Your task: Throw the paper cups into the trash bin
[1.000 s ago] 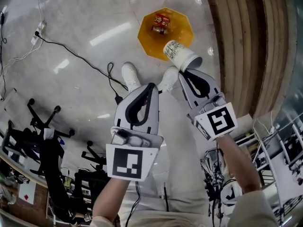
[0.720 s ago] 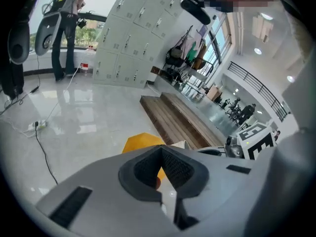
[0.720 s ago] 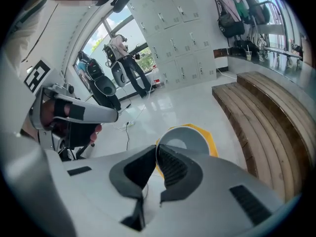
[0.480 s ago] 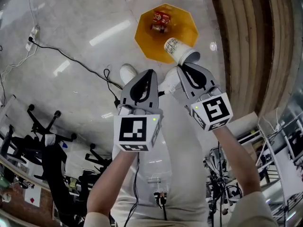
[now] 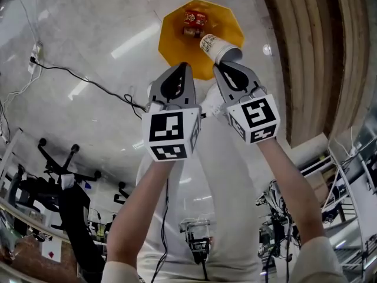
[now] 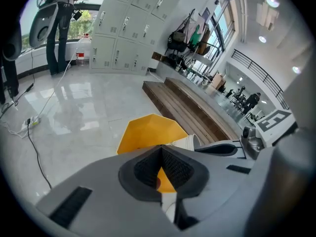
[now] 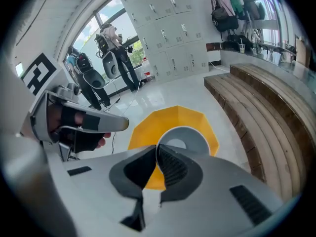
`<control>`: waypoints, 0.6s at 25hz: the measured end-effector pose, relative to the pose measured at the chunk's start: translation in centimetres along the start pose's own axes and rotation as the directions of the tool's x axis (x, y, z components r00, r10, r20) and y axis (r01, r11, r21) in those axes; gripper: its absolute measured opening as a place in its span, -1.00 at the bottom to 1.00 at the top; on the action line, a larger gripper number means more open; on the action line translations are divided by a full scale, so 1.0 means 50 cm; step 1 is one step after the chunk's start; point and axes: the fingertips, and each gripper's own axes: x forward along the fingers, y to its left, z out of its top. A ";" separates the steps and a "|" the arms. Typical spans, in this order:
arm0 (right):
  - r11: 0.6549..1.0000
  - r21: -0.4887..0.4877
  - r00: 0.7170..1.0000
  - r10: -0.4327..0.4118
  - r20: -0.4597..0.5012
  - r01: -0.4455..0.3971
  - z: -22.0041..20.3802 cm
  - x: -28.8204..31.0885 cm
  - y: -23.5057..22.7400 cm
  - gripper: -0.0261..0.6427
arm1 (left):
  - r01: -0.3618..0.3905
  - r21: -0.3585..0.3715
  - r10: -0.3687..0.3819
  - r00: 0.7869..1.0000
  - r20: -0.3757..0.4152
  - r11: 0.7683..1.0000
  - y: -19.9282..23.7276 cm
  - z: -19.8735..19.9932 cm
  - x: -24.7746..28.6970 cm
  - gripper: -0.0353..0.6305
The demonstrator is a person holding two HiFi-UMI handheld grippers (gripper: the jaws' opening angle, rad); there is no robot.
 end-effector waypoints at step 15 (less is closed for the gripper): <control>0.996 0.081 0.997 0.052 -0.063 -0.046 -0.011 0.062 -0.015 -0.76 | -0.032 0.027 0.035 0.994 -0.102 0.999 0.015 -0.047 0.096 -0.88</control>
